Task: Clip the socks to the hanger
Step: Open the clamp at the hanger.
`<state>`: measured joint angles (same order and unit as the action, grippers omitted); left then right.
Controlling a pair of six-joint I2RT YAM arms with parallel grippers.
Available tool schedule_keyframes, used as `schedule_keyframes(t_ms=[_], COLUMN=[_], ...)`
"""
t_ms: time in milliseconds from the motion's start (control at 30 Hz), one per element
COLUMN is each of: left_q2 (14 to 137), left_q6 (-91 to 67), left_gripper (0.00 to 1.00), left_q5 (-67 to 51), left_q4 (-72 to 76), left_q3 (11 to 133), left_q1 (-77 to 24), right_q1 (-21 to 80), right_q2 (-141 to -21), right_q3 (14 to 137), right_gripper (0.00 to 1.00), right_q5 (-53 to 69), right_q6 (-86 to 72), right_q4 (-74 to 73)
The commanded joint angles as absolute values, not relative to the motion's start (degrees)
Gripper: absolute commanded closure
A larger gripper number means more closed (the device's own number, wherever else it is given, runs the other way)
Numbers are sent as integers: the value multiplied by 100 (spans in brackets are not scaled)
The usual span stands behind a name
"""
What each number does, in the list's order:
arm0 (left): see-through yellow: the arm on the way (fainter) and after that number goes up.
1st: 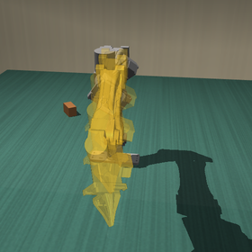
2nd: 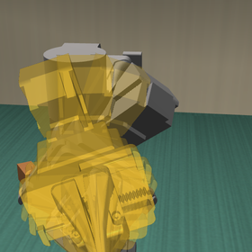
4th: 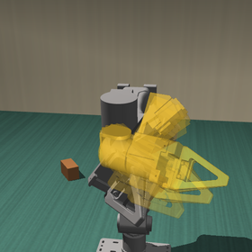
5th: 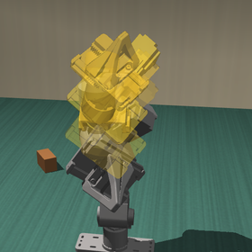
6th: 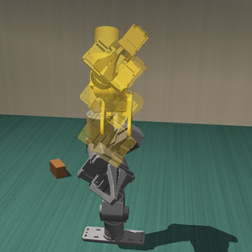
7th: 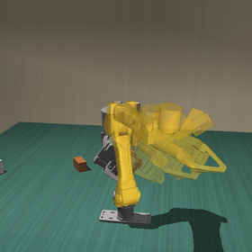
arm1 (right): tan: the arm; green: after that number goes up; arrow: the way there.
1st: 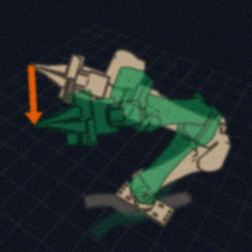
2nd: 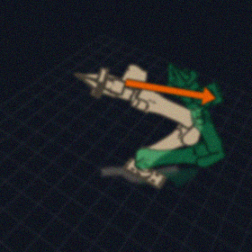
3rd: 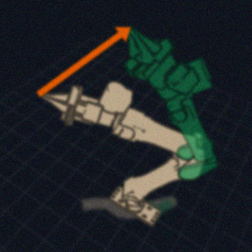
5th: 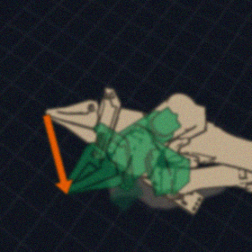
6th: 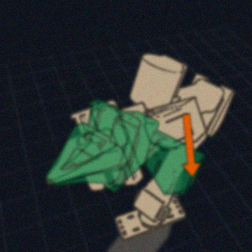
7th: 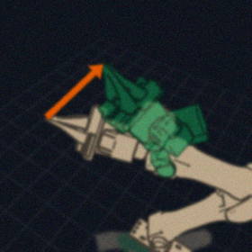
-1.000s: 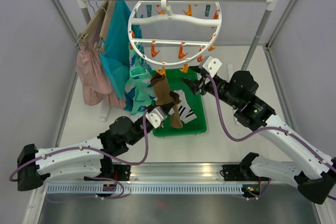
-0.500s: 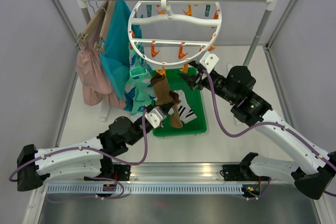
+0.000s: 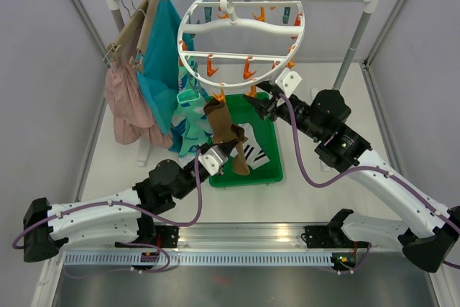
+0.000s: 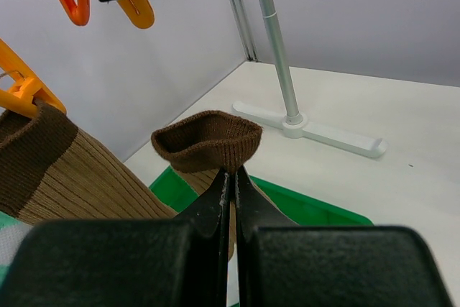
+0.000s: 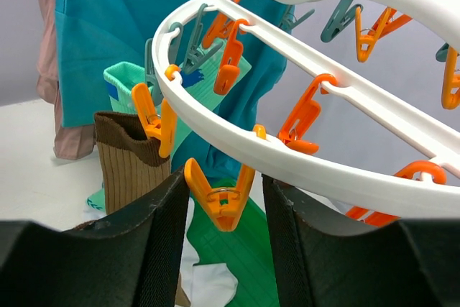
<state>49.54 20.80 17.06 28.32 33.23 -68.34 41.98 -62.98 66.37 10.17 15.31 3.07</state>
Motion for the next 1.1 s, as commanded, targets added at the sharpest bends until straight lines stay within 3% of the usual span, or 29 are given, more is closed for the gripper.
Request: schedule_keyframes(t_ms=[0, 233, 633, 1067], left_q2=[4922, 4913, 5308, 6240], left_q6=[2312, 2312, 2452, 2663], left_gripper=[98, 98, 98, 98], left_q5=[1793, 1784, 1933, 2531], left_q4=[2883, 2900, 3286, 4078], left_q3=[3313, 3313, 3515, 4104], left_q1=[-6864, -6864, -6855, -6732], right_q1=[4175, 4184, 4525, 4939], right_q2=[-6319, -6390, -6363, -6390], right_q3=[6750, 6785, 6855, 6987], right_gripper=[49, 61, 99, 100], right_q5=[1081, 1002, 308, -404], right_q6=[1371, 1160, 589, 448], right_q4=[782, 765, 458, 141])
